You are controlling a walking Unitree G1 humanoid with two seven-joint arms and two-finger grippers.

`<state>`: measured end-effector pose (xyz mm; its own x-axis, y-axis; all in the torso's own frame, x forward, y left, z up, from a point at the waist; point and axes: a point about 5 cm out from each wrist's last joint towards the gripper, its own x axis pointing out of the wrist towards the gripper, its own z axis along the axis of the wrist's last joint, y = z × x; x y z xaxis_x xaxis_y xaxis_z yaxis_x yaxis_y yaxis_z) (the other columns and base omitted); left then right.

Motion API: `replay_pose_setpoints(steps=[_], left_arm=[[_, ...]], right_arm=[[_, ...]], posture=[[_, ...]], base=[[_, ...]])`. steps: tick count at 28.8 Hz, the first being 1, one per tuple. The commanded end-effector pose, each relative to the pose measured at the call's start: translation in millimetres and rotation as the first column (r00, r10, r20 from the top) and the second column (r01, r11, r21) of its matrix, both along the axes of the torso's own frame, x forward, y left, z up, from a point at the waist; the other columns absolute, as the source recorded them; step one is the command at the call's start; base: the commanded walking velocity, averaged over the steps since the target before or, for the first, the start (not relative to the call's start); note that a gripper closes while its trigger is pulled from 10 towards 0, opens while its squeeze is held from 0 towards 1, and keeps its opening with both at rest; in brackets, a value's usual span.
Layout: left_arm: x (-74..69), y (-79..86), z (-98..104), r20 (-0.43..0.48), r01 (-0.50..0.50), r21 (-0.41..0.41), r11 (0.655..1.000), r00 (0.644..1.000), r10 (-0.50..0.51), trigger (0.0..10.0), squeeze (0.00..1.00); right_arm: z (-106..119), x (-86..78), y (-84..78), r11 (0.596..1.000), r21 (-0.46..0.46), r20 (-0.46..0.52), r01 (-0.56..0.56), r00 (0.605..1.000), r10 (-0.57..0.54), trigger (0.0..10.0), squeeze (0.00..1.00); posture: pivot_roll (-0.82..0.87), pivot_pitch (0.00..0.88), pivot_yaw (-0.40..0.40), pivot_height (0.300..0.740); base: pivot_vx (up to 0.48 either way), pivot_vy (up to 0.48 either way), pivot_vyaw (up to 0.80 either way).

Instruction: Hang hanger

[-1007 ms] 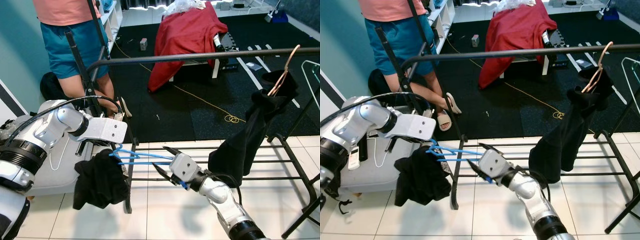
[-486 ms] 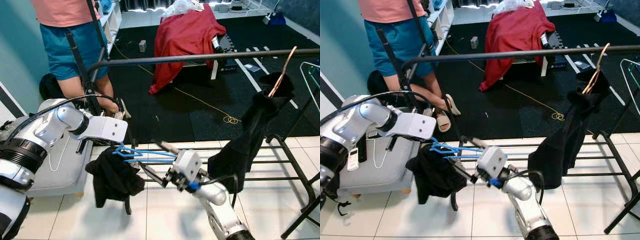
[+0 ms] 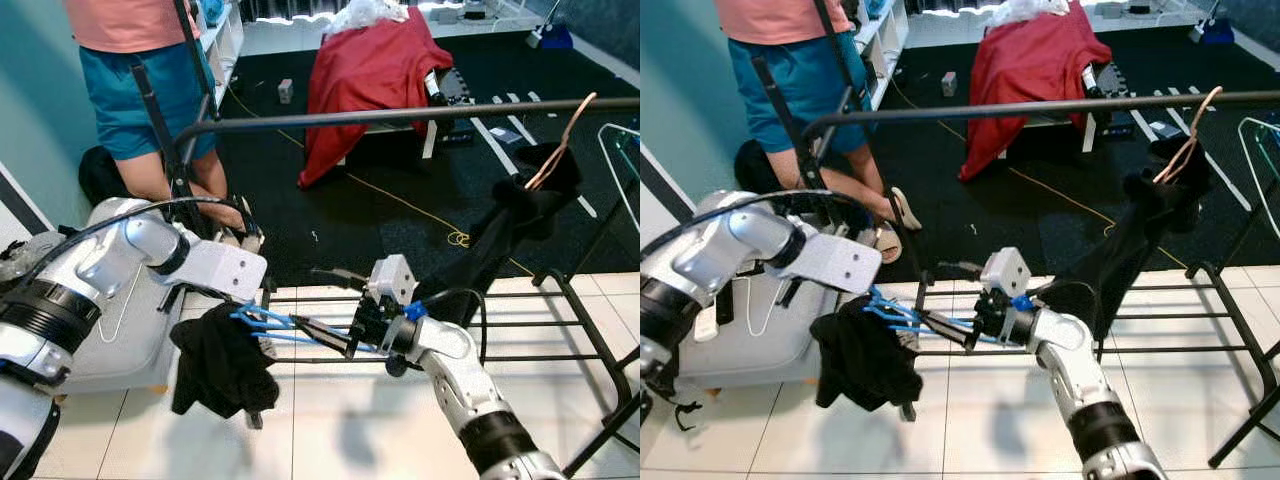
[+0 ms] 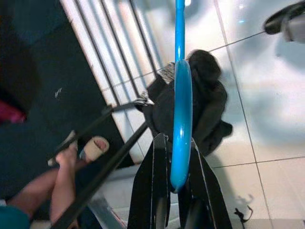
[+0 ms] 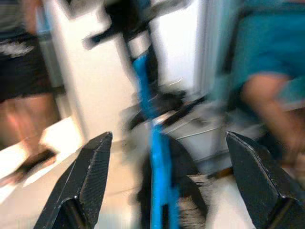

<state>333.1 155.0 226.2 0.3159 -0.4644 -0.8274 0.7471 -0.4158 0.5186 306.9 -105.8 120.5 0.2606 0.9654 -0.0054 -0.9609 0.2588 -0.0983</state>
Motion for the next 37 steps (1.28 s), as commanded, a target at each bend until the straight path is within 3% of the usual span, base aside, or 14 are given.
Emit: replay_pose_setpoints(steps=[1,12,13,14,15,17,18,21,23,27,29,30,33,37], left_arm=[[-3.7,-3.4,2,-0.004,0.031,0.017,0.999,1.0,-0.031,0.0,0.0],[-7.1,-13.8,-1,-0.015,0.087,0.044,0.995,0.996,-0.087,0.0,0.0],[-7.6,-17.0,0,-0.016,0.112,0.063,0.992,0.994,-0.111,0.0,0.0],[-7.6,-17.0,0,-0.016,0.112,0.063,0.992,0.994,-0.111,0.0,0.0],[-8.4,-19.6,1,-0.018,0.132,0.081,0.988,0.991,-0.131,0.0,0.0],[-8.4,-19.6,1,-0.018,0.132,0.081,0.988,0.991,-0.131,0.0,0.0],[-8.3,-22.1,0,-0.024,0.145,0.097,0.985,0.989,-0.144,0.0,0.0],[-8.3,-22.1,0,-0.024,0.145,0.097,0.985,0.989,-0.144,0.0,0.0],[-10.1,-23.0,-5,-0.045,0.145,0.126,0.981,0.989,-0.141,0.0,0.0],[-10.0,-22.6,-7,-0.049,0.14,0.136,0.981,0.99,-0.135,0.0,0.0],[-6.9,-21.6,-11,-0.04,0.106,0.149,0.983,0.994,-0.101,0.0,0.0],[-6.9,-21.6,-11,-0.04,0.106,0.149,0.983,0.994,-0.101,0.0,0.0],[0.9,-20.8,-15,0.004,0.037,0.147,0.988,0.999,-0.038,0.0,0.0],[10.3,-20.7,-15,0.062,-0.031,0.113,0.993,0.998,0.024,0.0,0.0]], right_arm=[[-3,-1.0,4.1,0.997,-0.014,-0.051,-0.076,0.996,0.076,10.0,1.0],[-1,5.7,4.4,0.985,-0.096,-0.091,-0.143,0.987,0.134,10.0,1.0],[1,9.9,6.1,0.98,-0.138,-0.091,-0.145,0.987,0.133,10.0,0.91],[1,9.9,6.1,0.98,-0.138,-0.091,-0.145,0.987,0.133,10.0,0.91],[4,15.0,8.7,0.975,-0.176,-0.089,-0.137,0.988,0.123,10.0,0.12],[4,15.0,8.7,0.975,-0.176,-0.089,-0.137,0.988,0.123,10.0,0.12],[7,20.4,12.1,0.96,-0.247,-0.089,-0.13,0.99,0.111,10.0,0.0],[7,20.4,12.1,0.96,-0.247,-0.089,-0.13,0.99,0.111,10.0,0.0],[15,29.8,29.2,0.94,-0.331,-0.065,-0.079,0.996,0.061,10.0,0.0],[17,30.9,36.9,0.936,-0.345,-0.055,-0.065,0.997,0.049,10.0,0.0],[14,24.9,58.3,0.943,-0.325,-0.056,-0.072,0.997,0.057,10.0,0.0],[14,24.9,58.3,0.943,-0.325,-0.056,-0.072,0.997,0.057,10.0,0.0],[18,13.8,81.6,0.966,-0.234,-0.078,-0.106,0.993,0.09,10.0,0.0],[21,7.5,89.1,0.973,-0.204,-0.07,-0.11,0.993,0.098,10.0,0.0]], posture=[[0.0,0.091,0.051,0.74],[-0.01,0.111,0.055,0.74],[0.0,0.109,0.058,0.74],[0.0,0.109,0.058,0.74],[-0.01,0.112,0.061,0.74],[-0.01,0.112,0.061,0.74],[-0.01,0.112,0.058,0.74],[-0.01,0.112,0.058,0.74],[-0.01,0.116,0.074,0.74],[-0.01,0.116,0.074,0.74],[-0.01,0.12,0.081,0.74],[-0.01,0.12,0.081,0.74],[-0.01,0.113,0.088,0.74],[-0.01,0.116,0.09,0.74]], base=[[0.0,0.0,0.0],[0.0,0.0,0.0],[0.0,0.0,0.0],[0.0,0.0,0.0],[0.0,0.0,0.0],[0.0,0.0,0.0],[0.0,0.0,0.0],[0.0,0.0,0.0],[0.0,0.0,0.0],[0.0,0.0,0.0],[0.0,0.0,0.0],[0.0,0.0,0.0],[0.0,0.0,0.0],[0.0,0.0,0.0]])
